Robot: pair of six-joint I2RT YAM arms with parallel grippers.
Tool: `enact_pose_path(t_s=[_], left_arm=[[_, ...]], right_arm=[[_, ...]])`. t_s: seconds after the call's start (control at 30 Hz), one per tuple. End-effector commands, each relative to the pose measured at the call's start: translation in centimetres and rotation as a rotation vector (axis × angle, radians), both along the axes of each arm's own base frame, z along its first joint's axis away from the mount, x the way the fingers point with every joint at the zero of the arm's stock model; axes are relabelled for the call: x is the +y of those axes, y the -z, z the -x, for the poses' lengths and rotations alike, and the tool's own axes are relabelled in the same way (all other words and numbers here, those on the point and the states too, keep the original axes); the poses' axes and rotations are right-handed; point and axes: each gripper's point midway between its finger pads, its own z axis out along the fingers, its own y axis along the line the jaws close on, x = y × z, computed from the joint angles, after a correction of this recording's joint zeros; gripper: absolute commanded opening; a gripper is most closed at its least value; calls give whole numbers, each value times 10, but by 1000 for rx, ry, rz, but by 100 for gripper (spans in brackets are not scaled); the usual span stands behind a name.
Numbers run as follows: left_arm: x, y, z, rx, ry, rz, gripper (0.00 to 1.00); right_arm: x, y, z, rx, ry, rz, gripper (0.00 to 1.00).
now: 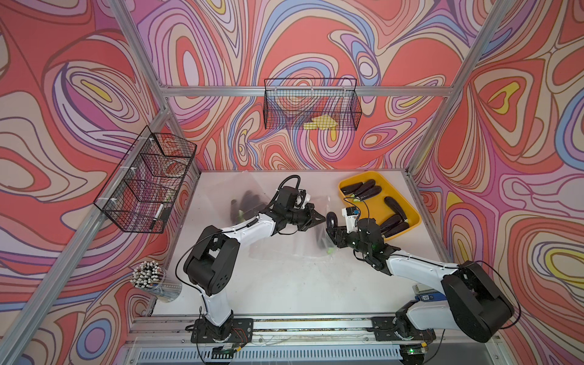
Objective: Place the eggplant in a zip-top bag and seal the zipper
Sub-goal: Place the eggplant in the zipper food storage bag.
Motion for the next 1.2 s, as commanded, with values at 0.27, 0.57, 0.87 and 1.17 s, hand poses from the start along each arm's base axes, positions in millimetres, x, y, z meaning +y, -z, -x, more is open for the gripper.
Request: enact_pose_path(t_s=[0.27,0.57,0.87,1.17], left_arm=[[-10,-4,24,-33,90,-30,0],[10,-1,7,-38,-7,-36,0],[18,18,0,-9,-34,-58,0],[13,30,2,-37,-1,-111,0]], right_arm=[[29,-17,-34,111,-81,110,35],[36,-26,-23,186,-158,128,59],[17,-67,-17,219,-175,24,60],[-161,-42,-63,430,483,136,61]])
